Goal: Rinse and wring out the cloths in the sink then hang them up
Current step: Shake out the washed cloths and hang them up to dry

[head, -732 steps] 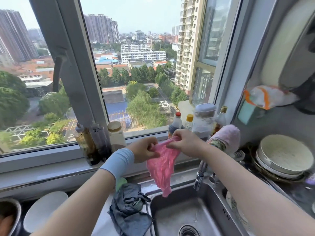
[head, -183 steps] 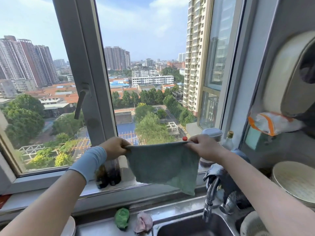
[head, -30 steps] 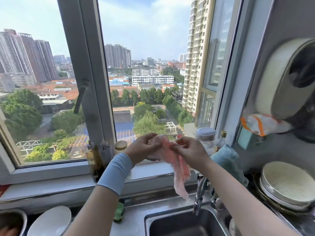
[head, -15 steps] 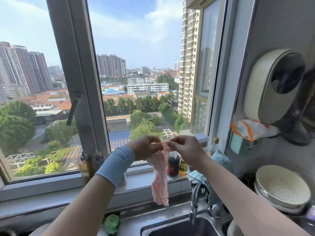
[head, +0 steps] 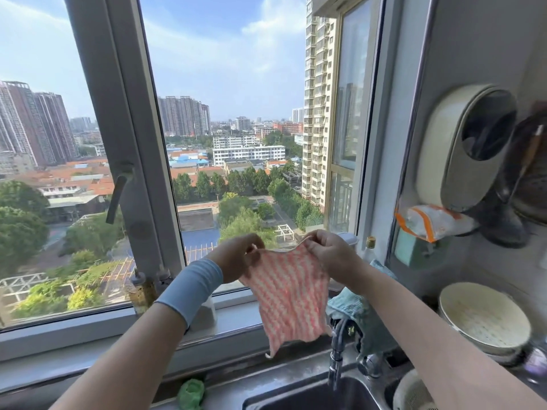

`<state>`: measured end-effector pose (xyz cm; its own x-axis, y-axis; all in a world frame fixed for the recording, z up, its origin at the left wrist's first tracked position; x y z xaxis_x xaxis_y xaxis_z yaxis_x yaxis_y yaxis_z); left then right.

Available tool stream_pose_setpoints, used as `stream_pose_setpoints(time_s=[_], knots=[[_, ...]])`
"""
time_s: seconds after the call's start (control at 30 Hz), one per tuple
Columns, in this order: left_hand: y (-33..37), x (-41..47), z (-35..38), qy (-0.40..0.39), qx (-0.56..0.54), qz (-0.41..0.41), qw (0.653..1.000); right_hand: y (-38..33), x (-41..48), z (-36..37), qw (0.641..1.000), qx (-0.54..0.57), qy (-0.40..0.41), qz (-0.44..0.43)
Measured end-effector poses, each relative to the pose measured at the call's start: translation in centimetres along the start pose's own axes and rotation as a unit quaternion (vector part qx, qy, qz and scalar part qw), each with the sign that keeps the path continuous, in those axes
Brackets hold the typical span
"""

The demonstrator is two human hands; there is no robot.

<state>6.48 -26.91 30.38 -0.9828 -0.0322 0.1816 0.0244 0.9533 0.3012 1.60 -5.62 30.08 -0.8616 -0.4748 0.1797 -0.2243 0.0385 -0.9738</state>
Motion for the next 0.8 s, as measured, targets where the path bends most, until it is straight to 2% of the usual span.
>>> stream_pose_setpoints(time_s=[0.1,0.27,0.4,0.5,0.57,0.63,0.7,0.8], knots=[[-0.5,0.1,-0.1,-0.024,0.092,0.028,0.995,-0.3,-0.3,-1.5,0.999,0.017,0.05,-0.003],[0.3,0.5,-0.3,-0.078,0.028,0.065,0.994,0.6,-1.1,-3.2,0.993,0.012,0.121,0.008],[1.2,0.5,-0.7,-0.148,0.067,0.152,0.975,0.5,-2.5,-4.9,0.992,-0.018,0.123,0.034],[1.7,1.3,-0.5,-0.186,-0.035,0.157,0.969,0.7,-4.0,-7.3,0.99,-0.045,0.089,0.102],[2.6,2.2,-0.3,-0.182,-0.152,0.139,0.962,1.2,-5.2,-9.3,0.984,-0.05,0.106,0.131],[3.8,3.6,0.2,-0.171,-0.212,0.131,0.953,1.9,-6.1,-11.5,0.98,-0.029,0.13,0.149],[5.6,5.2,0.8,-0.168,-0.19,0.148,0.956,2.7,-6.5,-13.6,0.976,-0.017,0.155,0.153],[8.8,8.3,1.9,-0.136,-0.068,0.159,0.976,3.9,-6.1,-16.6,0.966,-0.017,0.213,0.144]])
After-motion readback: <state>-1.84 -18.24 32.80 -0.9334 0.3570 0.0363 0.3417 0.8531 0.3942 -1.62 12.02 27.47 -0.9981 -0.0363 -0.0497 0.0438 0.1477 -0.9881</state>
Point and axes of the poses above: each hand's wrist, its own x-axis towards the middle knuckle, its own z-axis out of the palm, y = z × x, the point moved 3 cm from there along x, towards the middle knuckle, and after that the axes turned 11 degrees about x, right-handed, at the moved point
